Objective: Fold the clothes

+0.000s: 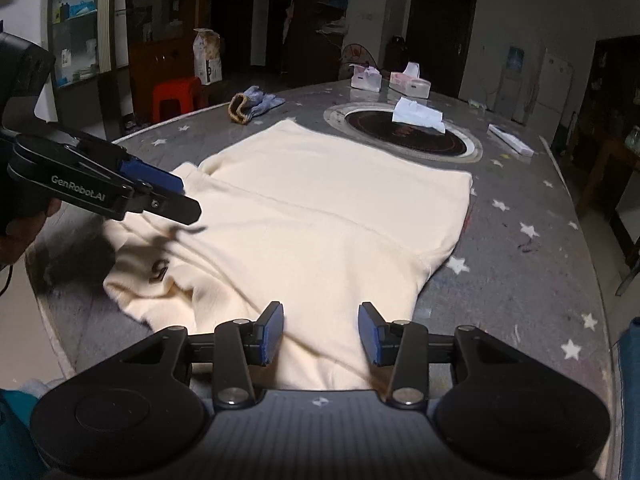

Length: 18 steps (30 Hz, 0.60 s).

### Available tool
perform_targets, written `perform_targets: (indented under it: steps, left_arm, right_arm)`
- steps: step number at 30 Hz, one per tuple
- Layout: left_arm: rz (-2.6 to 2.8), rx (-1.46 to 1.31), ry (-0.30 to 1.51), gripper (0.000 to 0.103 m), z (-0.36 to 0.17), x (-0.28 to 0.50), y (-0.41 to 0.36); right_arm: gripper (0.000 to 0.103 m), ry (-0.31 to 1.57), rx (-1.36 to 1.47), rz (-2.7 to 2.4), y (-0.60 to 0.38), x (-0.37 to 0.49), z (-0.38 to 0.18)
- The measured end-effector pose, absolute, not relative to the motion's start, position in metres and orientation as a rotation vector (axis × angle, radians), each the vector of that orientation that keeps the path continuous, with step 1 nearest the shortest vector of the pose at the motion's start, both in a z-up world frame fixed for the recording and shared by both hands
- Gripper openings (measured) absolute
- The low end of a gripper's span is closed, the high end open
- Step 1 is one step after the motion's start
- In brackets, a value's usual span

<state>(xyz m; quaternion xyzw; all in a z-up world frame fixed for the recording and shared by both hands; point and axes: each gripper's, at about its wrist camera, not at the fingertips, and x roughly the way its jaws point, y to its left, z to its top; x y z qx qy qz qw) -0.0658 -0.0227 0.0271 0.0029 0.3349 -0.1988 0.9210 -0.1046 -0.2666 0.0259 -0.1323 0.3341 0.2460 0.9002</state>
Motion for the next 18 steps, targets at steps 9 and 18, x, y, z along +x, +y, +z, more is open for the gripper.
perform_targets:
  steps: [9,18]
  left_arm:
    - [-0.446,0.142,0.657,0.058,0.038,-0.104,-0.016]
    - [-0.517,0.399,0.595,0.061,0.032,-0.144,-0.024]
  right_arm:
    - [0.052,0.672,-0.301,0.527,-0.274,-0.118,0.038]
    - [0.056,0.677,-0.407,0.579,-0.277,-0.138,0.04]
